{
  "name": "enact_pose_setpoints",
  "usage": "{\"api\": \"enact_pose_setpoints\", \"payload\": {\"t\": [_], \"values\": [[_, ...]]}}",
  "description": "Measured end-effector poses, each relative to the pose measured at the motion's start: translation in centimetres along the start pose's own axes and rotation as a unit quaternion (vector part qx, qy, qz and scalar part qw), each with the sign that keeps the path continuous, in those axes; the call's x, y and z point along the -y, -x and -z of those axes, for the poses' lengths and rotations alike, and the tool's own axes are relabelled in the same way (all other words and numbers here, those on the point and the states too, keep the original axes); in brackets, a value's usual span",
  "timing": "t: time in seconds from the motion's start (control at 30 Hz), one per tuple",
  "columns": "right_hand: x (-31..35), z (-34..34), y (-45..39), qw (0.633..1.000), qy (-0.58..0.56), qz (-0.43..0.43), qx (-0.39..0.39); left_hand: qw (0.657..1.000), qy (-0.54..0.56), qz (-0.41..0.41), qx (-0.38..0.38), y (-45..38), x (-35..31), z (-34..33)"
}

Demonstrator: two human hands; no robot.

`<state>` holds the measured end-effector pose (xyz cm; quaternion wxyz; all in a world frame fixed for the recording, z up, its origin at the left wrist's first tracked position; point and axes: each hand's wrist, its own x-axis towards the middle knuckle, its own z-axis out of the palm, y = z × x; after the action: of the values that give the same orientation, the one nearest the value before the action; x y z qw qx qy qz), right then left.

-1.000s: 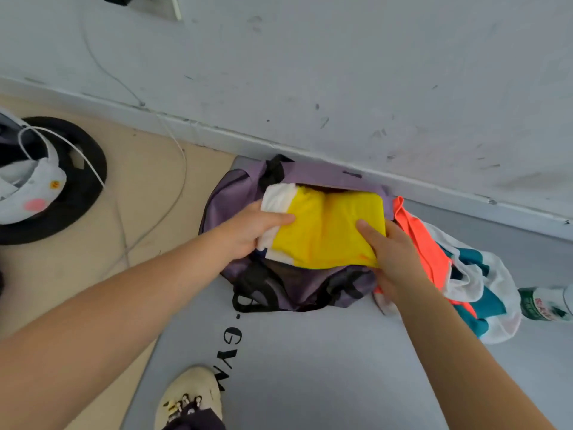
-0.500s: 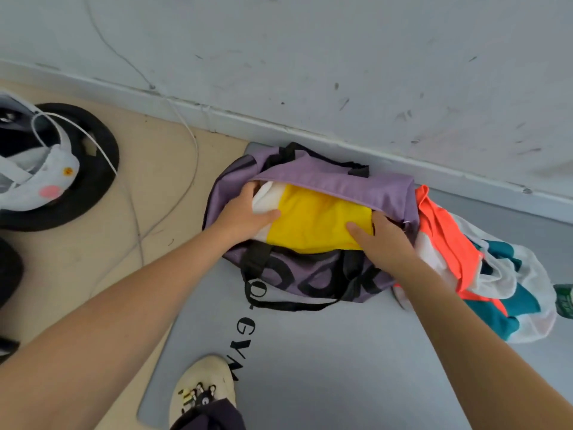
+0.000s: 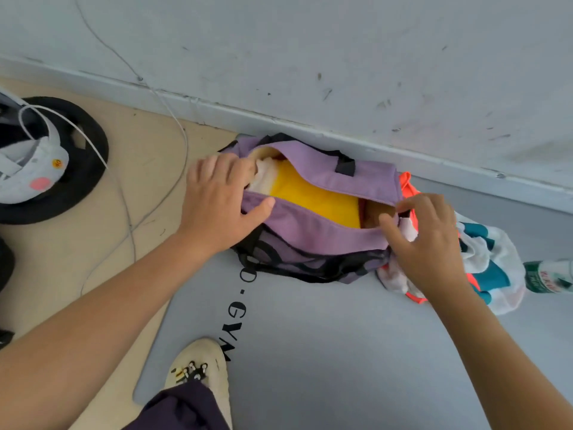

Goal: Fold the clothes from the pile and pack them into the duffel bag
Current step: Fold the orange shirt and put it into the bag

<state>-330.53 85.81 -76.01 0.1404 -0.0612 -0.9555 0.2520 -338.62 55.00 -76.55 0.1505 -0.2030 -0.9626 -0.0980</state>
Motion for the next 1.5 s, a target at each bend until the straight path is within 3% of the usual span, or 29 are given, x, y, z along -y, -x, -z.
{"api": "enact_pose_setpoints", "payload": {"t": [0.1,0.2,0.27,0.33,0.43,0.57,0.7,0.77,0.83,1.07,1.2,1.37,1.5], "values": [[-3.5,0.8,0.2,0.991,0.031,-0.131,-0.021,0.989,0.06,-0.061,0.118,-1.2,-3.4,0.3],[-7.5,1.4,0.4,0.949,0.122,-0.272,0.104,0.944,0.157,-0.064,0.281,-2.8,-6.9,-0.2],[-9.1,1.7,0.5,0.942,0.12,-0.265,0.168,0.916,0.191,-0.064,0.346,-3.8,-8.9,0.1],[-10.1,2.3,0.6,0.96,0.057,-0.236,0.142,0.911,0.188,-0.076,0.358,-5.1,-10.5,0.8],[-9.1,5.5,0.6,0.959,-0.11,-0.255,0.057,0.911,0.178,-0.089,0.361,-7.0,-12.9,3.2],[-4.5,13.2,0.5,0.907,-0.351,-0.22,0.082,0.904,0.256,-0.099,0.326,-8.8,-17.6,8.6],[2.6,22.7,1.5,0.877,-0.449,-0.11,0.132,0.87,0.366,-0.102,0.314,-8.2,-23.7,17.8],[6.1,27.0,2.7,0.873,-0.46,-0.072,0.147,0.826,0.448,-0.087,0.331,-6.8,-26.2,22.2],[9.1,30.8,4.3,0.874,-0.46,-0.054,0.149,0.81,0.483,-0.102,0.318,-5.0,-28.0,25.9],[13.4,40.1,11.6,0.935,-0.302,-0.037,0.182,0.868,0.476,0.002,0.143,1.9,-29.1,35.0],[12.9,43.6,15.5,0.967,-0.166,-0.058,0.182,0.84,0.527,0.123,0.041,4.0,-26.3,37.5],[13.0,45.1,17.7,0.971,-0.171,-0.094,0.136,0.846,0.493,0.2,0.031,5.7,-25.1,36.9],[13.3,44.4,17.1,0.962,-0.229,-0.098,0.11,0.845,0.492,0.2,0.057,5.4,-25.8,35.8]]}}
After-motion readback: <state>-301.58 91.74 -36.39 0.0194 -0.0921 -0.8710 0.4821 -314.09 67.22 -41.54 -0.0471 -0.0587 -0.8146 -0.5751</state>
